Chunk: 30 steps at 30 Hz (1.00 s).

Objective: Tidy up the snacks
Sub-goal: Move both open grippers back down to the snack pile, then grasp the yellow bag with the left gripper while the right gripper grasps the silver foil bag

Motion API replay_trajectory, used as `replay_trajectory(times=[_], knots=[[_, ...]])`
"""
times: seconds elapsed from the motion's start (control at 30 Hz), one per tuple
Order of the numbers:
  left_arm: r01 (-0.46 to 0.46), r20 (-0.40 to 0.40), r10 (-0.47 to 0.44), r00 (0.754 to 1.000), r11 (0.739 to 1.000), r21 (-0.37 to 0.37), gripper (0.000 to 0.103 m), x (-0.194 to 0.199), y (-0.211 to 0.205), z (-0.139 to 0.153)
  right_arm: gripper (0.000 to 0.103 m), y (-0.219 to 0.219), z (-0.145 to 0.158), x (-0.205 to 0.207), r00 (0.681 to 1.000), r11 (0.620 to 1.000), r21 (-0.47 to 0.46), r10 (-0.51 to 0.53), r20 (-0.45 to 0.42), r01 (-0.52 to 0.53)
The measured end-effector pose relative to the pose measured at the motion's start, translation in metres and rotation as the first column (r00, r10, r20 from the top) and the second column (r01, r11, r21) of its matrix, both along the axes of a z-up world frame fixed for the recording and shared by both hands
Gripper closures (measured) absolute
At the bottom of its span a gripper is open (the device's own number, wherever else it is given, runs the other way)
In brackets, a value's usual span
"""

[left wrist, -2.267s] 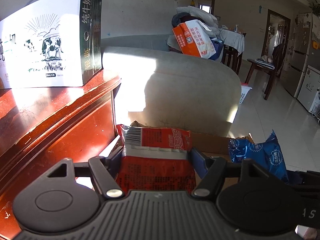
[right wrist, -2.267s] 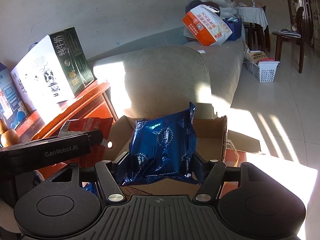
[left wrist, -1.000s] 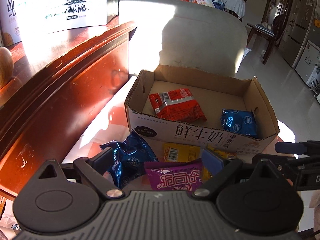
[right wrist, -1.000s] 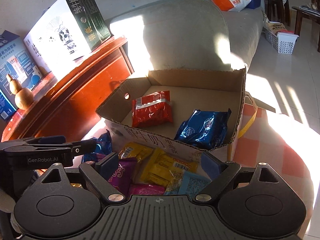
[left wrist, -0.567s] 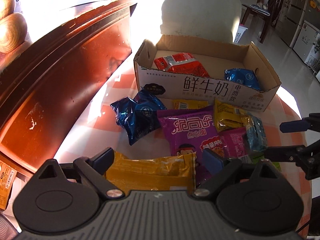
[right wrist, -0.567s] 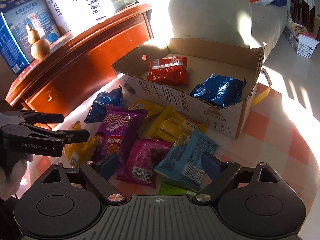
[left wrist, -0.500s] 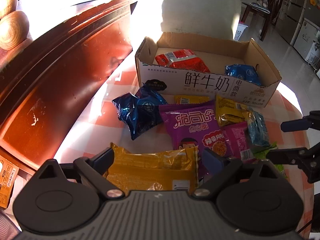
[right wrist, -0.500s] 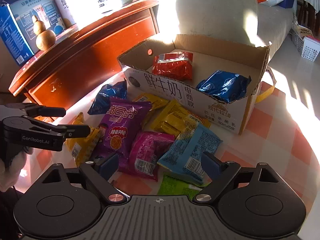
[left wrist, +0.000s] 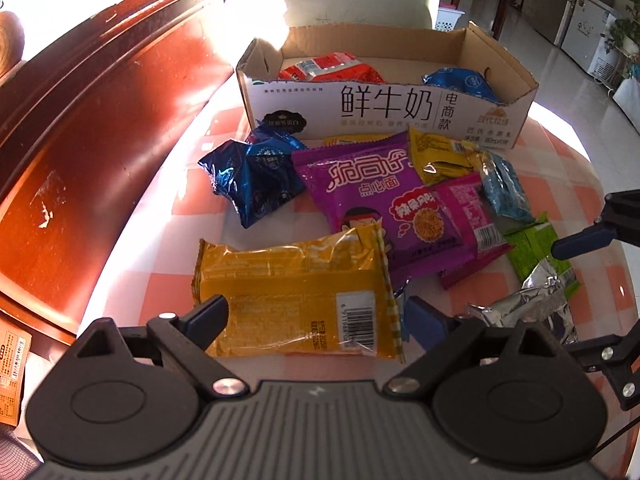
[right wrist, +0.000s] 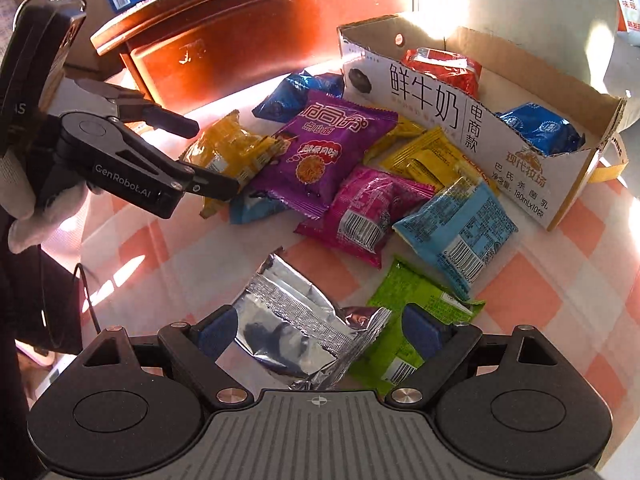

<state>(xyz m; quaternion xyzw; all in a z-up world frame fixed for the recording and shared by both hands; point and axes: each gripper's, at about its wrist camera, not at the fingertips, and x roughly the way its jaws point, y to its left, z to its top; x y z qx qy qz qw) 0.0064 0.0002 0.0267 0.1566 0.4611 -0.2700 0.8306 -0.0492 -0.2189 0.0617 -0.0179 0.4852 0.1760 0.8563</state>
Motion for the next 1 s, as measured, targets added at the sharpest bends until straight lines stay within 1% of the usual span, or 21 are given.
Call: replay_trajectory(times=[0.07,0.17,0.27,0.33,0.37,0.43,0.5,0.53,0.63,0.67,0.73,0.83,0.87,0.93,0.97,1.0], knots=[[-0.008,-0.010,0.008,1.000,1.000,0.004,0.009,0.000,0.003,-0.003,0.012,0.003,-0.004,0.002,1.000,1.000,-0.020,0.002,0.001,-0.002],[-0.011,-0.021,0.011,1.000,1.000,0.014,0.009,0.000,0.006,-0.007,0.012,0.004,-0.008,0.002,1.000,1.000,-0.003,0.019,-0.015,-0.019],[-0.006,-0.029,0.008,1.000,0.998,0.056,0.009,0.000,0.007,-0.012,0.012,0.006,-0.011,0.001,0.998,0.999,0.006,0.048,-0.046,-0.048],[0.002,-0.032,0.000,0.999,0.998,0.067,0.009,-0.001,0.009,-0.012,0.010,0.011,-0.012,-0.003,0.996,0.997,-0.014,0.078,-0.046,-0.079],[0.002,-0.038,0.000,0.999,0.998,0.055,0.009,0.000,0.011,-0.010,0.009,0.013,-0.012,-0.005,0.995,0.995,-0.018,0.092,-0.049,-0.093],[-0.026,-0.063,0.024,0.998,1.000,-0.017,0.009,0.004,0.019,-0.003,0.008,0.016,-0.012,-0.006,0.993,0.994,-0.014,0.110,-0.053,-0.111],[-0.088,-0.111,0.077,0.991,0.992,-0.092,0.009,0.012,0.026,0.003,0.009,0.019,-0.011,-0.007,0.989,0.991,-0.005,0.131,-0.064,-0.131],[-0.115,-0.126,0.101,0.987,0.988,-0.106,0.009,0.015,0.027,0.003,0.009,0.022,-0.011,-0.008,0.986,0.989,-0.001,0.147,-0.074,-0.148],[-0.209,-0.158,0.189,0.969,0.970,-0.120,0.009,0.023,0.029,0.001,0.009,0.030,-0.012,-0.012,0.976,0.980,0.000,0.200,-0.083,-0.201],[-0.251,-0.166,0.231,0.959,0.961,-0.118,0.009,0.026,0.029,0.000,0.010,0.034,-0.012,-0.014,0.973,0.976,-0.002,0.216,-0.085,-0.217],[-0.319,-0.198,0.293,0.935,0.940,-0.117,0.009,0.030,0.032,-0.004,0.010,0.037,-0.014,-0.015,0.970,0.974,-0.009,0.225,-0.091,-0.227],[-0.423,-0.256,0.382,0.888,0.897,-0.127,0.009,0.034,0.036,-0.010,0.010,0.040,-0.016,-0.013,0.970,0.974,-0.016,0.223,-0.095,-0.225],[-0.449,-0.271,0.405,0.873,0.885,-0.124,0.008,0.034,0.035,-0.012,0.010,0.039,-0.017,-0.012,0.971,0.975,-0.015,0.221,-0.094,-0.224],[-0.478,-0.294,0.429,0.854,0.870,-0.122,0.008,0.035,0.034,-0.015,0.010,0.041,-0.017,-0.011,0.971,0.975,-0.017,0.221,-0.091,-0.223],[-0.498,-0.300,0.446,0.843,0.858,-0.125,0.007,0.036,0.032,-0.016,0.010,0.042,-0.017,-0.010,0.972,0.975,-0.017,0.219,-0.090,-0.222],[-0.507,-0.299,0.455,0.839,0.853,-0.125,0.006,0.036,0.032,-0.017,0.010,0.042,-0.017,-0.011,0.972,0.975,-0.017,0.217,-0.089,-0.220]])
